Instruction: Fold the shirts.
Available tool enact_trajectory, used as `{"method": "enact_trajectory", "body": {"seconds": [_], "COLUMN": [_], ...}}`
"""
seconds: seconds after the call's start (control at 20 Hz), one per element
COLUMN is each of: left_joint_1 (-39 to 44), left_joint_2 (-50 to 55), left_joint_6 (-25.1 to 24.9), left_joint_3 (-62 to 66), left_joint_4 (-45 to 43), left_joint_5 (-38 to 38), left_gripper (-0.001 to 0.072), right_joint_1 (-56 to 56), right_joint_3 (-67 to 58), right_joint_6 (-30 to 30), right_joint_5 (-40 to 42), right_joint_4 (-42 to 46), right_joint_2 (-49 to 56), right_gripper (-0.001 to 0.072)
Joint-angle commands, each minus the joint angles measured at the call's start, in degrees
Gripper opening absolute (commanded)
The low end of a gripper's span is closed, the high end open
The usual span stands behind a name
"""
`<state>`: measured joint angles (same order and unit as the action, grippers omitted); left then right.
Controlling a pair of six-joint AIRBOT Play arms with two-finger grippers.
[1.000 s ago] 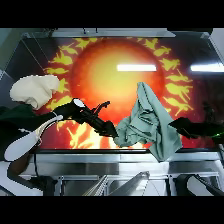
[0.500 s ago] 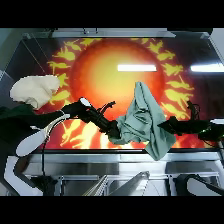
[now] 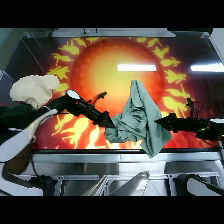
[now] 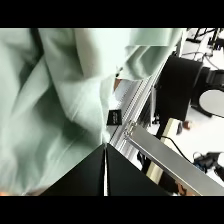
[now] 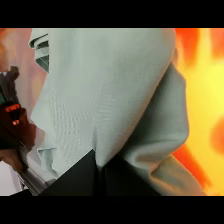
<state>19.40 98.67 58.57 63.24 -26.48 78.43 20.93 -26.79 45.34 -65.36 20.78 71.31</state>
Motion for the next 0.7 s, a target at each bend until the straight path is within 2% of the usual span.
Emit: {"method": "enact_trajectory", "body": {"seconds": [0.0,0.1,0.15,0.3,0.4,0.65], "left_joint_1": [-10.21,-13.86,-14.49,-12.94,-9.49,0.55], "left_joint_2": [-7.72,-12.39,-14.40,-16.50,-14.78,-4.74], "left_joint_6": [4.31,7.58,8.39,8.39,8.39,8.44], "left_joint_3": [-2.69,-9.90,-13.92,-20.81,-21.53,-17.05], "left_joint_4": [-4.00,-3.98,-3.65,-1.16,1.11,0.66], "left_joint_5": [4.31,3.28,0.31,-9.11,-10.12,-10.32], "left_gripper": [0.0105,0.0658,0.0714,0.0712,0.0712,0.0712], "right_joint_1": [-0.07,-0.07,-0.07,-0.07,-0.07,-0.07], "right_joint_3": [0.02,0.02,0.02,0.02,0.02,0.02], "right_joint_6": [-0.17,-0.55,-1.09,-1.29,-1.29,-1.29], "right_joint_5": [-0.70,-0.68,-0.68,-0.68,-0.68,-0.92], "right_joint_4": [-0.48,-0.48,-0.48,-0.50,-0.50,-0.52], "right_joint_2": [0.02,0.02,0.04,0.04,0.02,0.02], "right_gripper": [0.0020,0.0020,0.0020,0.0020,0.0020,0.0020]}}
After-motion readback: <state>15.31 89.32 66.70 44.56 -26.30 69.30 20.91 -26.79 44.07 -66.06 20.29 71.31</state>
